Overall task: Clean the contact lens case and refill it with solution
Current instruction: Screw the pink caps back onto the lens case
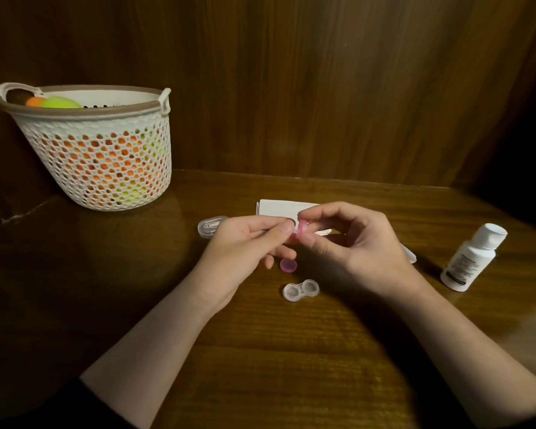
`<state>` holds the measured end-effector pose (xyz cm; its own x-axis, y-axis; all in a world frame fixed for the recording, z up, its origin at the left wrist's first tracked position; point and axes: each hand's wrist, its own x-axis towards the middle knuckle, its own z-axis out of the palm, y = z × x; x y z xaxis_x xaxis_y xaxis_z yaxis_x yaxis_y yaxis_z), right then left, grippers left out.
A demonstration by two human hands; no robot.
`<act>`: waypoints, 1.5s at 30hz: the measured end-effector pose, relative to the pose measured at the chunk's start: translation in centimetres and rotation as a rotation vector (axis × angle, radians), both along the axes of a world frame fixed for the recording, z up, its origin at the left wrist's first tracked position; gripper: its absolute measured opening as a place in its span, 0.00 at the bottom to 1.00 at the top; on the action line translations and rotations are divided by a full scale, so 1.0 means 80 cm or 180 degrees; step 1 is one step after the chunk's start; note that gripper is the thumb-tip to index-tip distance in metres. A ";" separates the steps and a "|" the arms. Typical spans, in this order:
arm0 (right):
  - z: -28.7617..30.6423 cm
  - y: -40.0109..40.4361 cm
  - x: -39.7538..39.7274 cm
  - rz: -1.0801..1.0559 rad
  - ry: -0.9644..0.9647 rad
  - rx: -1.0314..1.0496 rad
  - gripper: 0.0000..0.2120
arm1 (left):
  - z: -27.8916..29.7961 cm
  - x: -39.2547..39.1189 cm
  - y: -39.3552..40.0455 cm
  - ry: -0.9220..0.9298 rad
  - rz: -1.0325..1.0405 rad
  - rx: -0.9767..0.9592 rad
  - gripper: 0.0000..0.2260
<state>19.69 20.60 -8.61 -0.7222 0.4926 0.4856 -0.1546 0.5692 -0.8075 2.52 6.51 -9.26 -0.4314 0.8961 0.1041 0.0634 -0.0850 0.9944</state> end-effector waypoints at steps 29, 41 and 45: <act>0.023 0.013 0.032 0.0358 -0.1826 0.0498 0.19 | 0.000 -0.001 -0.024 0.3183 -0.0080 -0.0866 0.17; 0.016 0.016 0.029 0.0505 -0.1965 0.0453 0.17 | -0.003 0.002 -0.019 0.3090 -0.0198 -0.0874 0.14; 0.015 0.016 0.029 0.0510 -0.1965 0.0500 0.17 | -0.004 0.002 -0.019 0.2986 -0.0203 -0.0843 0.11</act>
